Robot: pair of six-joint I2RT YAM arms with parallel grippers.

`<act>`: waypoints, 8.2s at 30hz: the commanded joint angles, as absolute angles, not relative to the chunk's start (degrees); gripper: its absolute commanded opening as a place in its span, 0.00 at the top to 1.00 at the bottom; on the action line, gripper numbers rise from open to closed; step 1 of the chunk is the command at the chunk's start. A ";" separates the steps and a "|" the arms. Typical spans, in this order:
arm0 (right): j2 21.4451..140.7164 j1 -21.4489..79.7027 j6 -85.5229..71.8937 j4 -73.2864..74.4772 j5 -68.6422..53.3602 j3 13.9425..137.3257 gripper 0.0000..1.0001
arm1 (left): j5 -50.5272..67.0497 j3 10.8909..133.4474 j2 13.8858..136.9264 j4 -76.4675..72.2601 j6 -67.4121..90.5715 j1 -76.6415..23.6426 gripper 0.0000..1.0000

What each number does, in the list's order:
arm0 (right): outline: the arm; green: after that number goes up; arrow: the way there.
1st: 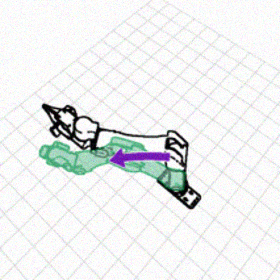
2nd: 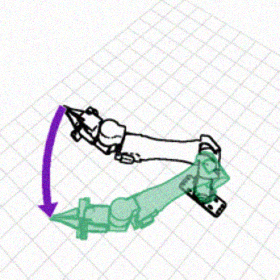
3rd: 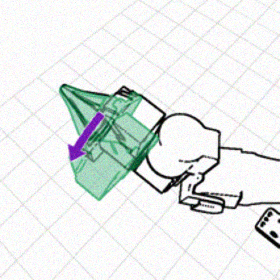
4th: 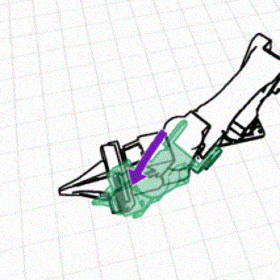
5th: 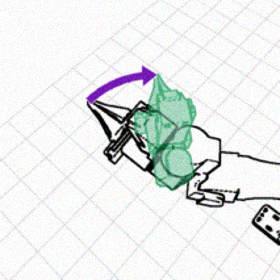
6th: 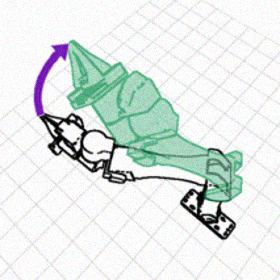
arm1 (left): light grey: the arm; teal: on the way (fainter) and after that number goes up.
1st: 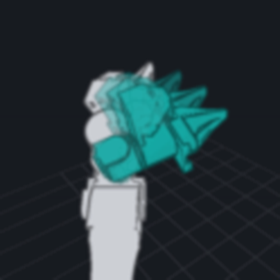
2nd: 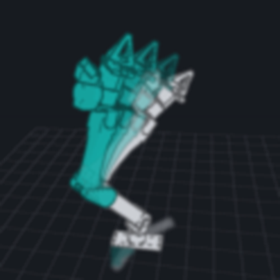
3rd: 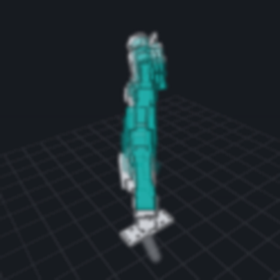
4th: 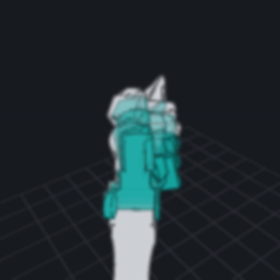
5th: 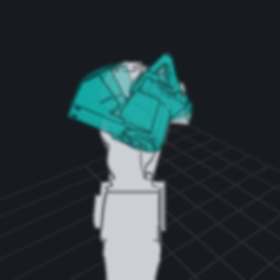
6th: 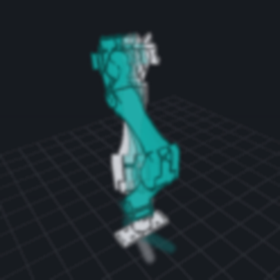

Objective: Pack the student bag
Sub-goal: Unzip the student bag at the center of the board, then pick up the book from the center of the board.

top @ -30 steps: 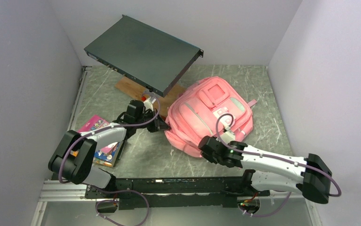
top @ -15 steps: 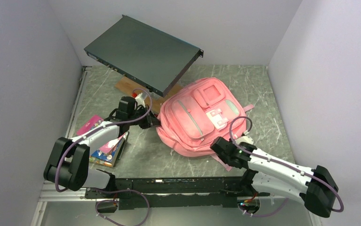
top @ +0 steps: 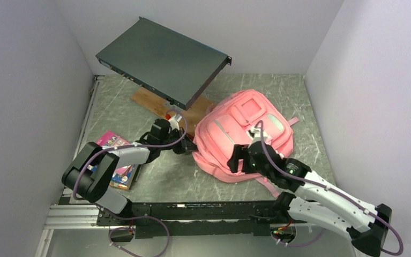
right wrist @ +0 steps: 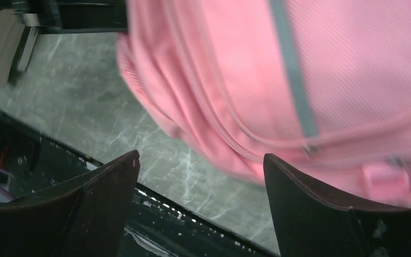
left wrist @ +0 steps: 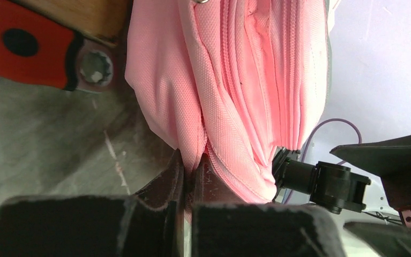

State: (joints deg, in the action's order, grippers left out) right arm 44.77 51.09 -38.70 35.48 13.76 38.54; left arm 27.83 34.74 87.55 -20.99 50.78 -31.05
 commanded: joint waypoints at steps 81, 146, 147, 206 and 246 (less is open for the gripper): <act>71.68 65.95 -38.80 -13.37 0.47 49.54 0.13 | -16.76 39.57 18.11 34.38 27.15 -42.80 0.06; 132.62 60.64 -79.17 -47.65 -8.87 78.25 0.76 | -18.11 58.94 9.72 49.99 24.34 -42.95 0.00; 132.54 60.64 -79.31 -47.98 -9.06 78.18 0.81 | -18.18 58.83 9.63 50.01 24.42 -42.93 0.00; 66.18 50.89 -99.12 6.63 2.39 48.72 1.00 | -50.25 69.26 79.54 45.91 17.99 -76.82 0.64; 82.50 49.48 -9.11 37.55 14.21 62.34 0.36 | -17.07 49.52 37.47 37.37 31.16 -55.00 1.00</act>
